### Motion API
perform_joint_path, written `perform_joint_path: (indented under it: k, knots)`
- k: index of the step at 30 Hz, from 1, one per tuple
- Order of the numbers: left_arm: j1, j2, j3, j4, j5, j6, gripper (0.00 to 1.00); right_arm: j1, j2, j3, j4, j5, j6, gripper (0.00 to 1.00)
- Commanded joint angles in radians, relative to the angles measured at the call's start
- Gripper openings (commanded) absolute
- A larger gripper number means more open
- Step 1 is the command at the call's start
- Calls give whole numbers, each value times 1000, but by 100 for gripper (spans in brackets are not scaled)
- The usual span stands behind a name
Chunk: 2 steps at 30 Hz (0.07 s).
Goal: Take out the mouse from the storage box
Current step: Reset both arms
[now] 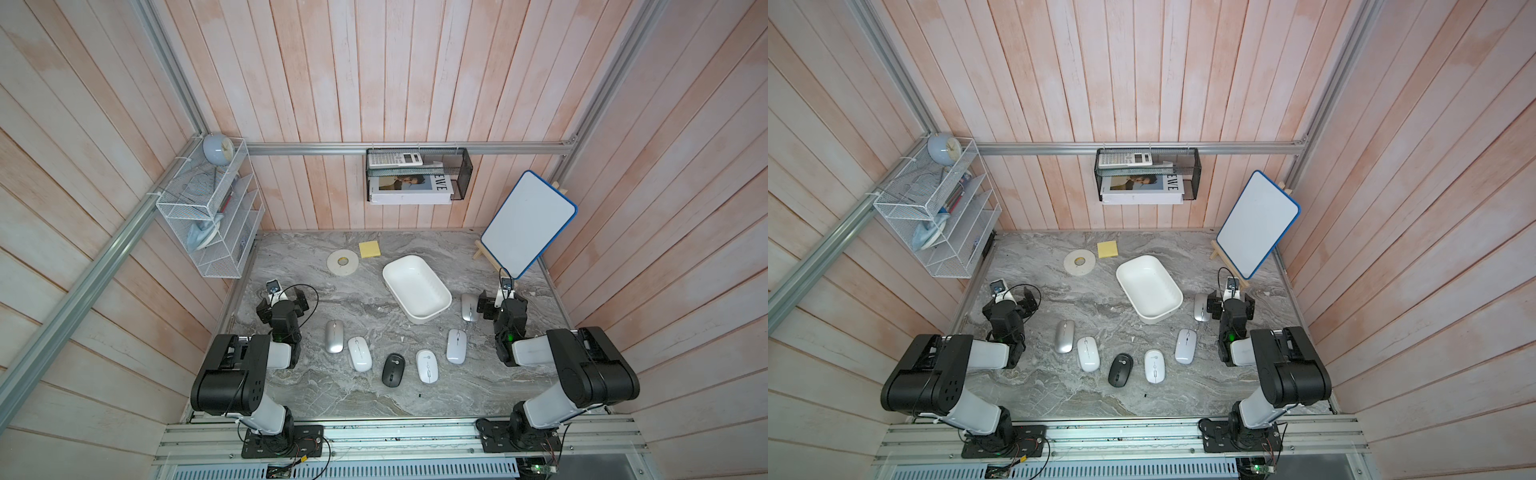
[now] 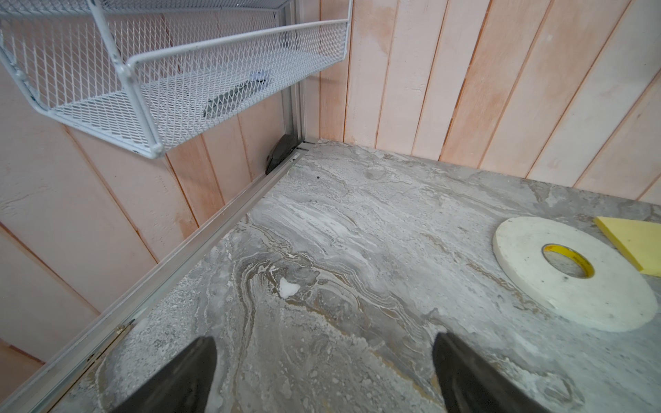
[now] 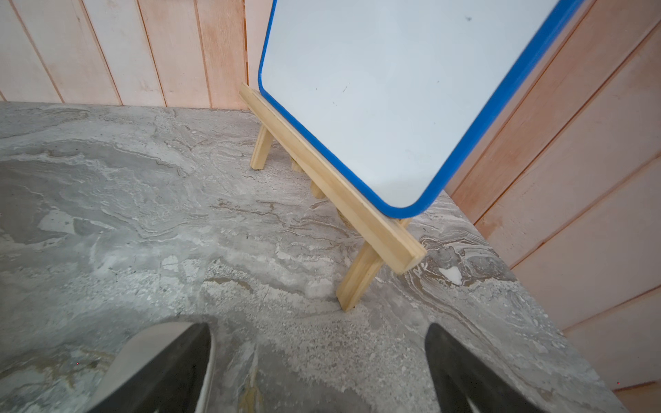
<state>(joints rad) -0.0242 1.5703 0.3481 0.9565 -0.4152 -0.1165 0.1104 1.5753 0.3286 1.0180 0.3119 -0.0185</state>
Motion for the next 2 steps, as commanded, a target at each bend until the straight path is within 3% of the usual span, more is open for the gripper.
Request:
perform_joint_path:
  k: [1,2]
  knots:
    - [-1,-9,10,2,7,0,100,-4,-9,13,-20,-5,18,98]
    - [-2,-8,9,4,7,0,100,-5,-9,15,-21,-5,17,98]
